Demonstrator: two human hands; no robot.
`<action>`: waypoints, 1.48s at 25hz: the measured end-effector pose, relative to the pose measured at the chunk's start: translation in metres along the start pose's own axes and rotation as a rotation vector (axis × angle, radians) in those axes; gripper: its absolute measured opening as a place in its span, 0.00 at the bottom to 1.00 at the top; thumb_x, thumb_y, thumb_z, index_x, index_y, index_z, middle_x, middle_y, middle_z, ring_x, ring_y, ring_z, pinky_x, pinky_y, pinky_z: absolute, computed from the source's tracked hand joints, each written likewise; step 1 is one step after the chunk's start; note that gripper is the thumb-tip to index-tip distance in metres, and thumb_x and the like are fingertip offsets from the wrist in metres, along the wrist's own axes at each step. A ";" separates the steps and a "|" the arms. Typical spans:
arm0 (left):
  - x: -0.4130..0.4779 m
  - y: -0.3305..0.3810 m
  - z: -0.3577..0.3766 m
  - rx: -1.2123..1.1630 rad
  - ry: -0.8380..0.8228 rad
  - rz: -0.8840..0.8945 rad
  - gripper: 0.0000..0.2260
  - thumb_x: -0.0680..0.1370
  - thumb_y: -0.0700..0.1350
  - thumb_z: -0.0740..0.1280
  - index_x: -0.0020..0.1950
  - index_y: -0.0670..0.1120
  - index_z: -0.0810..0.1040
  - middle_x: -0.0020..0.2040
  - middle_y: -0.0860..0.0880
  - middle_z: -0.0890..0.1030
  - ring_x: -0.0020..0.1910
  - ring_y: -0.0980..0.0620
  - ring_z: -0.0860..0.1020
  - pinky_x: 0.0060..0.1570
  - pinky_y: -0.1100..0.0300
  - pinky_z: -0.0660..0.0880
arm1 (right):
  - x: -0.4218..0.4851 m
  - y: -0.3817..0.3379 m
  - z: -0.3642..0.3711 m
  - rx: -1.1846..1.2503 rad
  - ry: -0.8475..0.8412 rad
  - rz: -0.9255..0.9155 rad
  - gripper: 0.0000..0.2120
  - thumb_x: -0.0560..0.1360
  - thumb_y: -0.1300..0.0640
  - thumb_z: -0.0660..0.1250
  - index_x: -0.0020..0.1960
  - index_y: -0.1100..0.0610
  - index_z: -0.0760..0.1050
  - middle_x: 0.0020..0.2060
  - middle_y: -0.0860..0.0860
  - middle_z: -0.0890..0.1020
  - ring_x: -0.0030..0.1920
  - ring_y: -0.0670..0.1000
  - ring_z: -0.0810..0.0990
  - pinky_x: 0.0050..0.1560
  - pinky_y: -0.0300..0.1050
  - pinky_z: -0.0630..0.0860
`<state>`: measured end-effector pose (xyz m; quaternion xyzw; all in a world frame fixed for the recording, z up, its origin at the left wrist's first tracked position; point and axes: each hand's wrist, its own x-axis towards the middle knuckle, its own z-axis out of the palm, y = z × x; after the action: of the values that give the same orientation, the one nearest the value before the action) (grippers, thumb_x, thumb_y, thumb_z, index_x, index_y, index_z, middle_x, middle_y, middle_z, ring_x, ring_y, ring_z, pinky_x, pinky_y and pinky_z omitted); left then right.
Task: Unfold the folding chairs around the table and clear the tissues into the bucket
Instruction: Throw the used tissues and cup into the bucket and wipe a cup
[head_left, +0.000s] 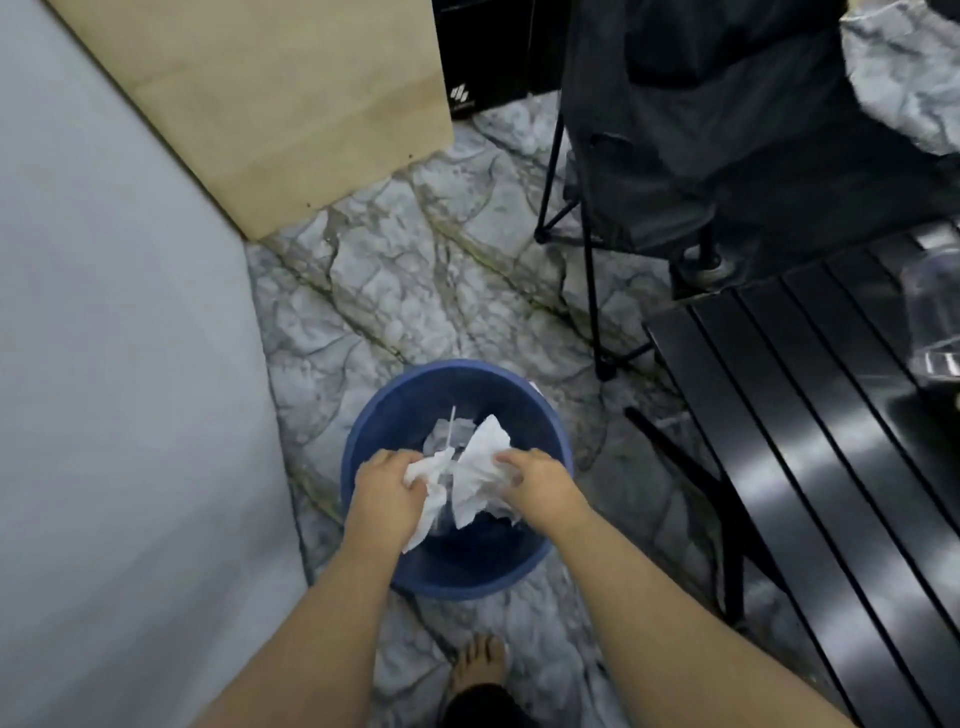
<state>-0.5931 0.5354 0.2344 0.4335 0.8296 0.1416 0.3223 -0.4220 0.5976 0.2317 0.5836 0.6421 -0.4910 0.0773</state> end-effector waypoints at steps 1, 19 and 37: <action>0.005 -0.004 0.002 0.027 -0.047 -0.027 0.18 0.74 0.43 0.67 0.64 0.44 0.74 0.63 0.42 0.74 0.62 0.43 0.71 0.60 0.54 0.67 | 0.002 0.001 0.003 -0.001 -0.024 0.024 0.26 0.75 0.65 0.62 0.71 0.51 0.66 0.68 0.55 0.68 0.67 0.56 0.69 0.66 0.46 0.68; -0.093 0.365 -0.009 -0.062 -0.309 0.795 0.18 0.76 0.44 0.65 0.66 0.48 0.70 0.66 0.47 0.69 0.66 0.49 0.68 0.61 0.63 0.62 | -0.255 0.099 -0.257 0.424 0.724 0.115 0.23 0.76 0.54 0.67 0.69 0.47 0.66 0.63 0.47 0.74 0.60 0.49 0.75 0.60 0.46 0.74; -0.172 0.582 0.263 0.164 -0.475 1.031 0.17 0.75 0.46 0.65 0.64 0.52 0.71 0.61 0.53 0.73 0.56 0.54 0.72 0.57 0.60 0.69 | -0.300 0.486 -0.388 0.424 0.838 0.472 0.23 0.75 0.64 0.65 0.69 0.51 0.70 0.68 0.54 0.70 0.66 0.55 0.71 0.67 0.45 0.64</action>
<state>0.0171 0.7241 0.4065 0.8256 0.4238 0.1145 0.3546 0.2549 0.5964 0.3671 0.8615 0.3557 -0.3038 -0.1974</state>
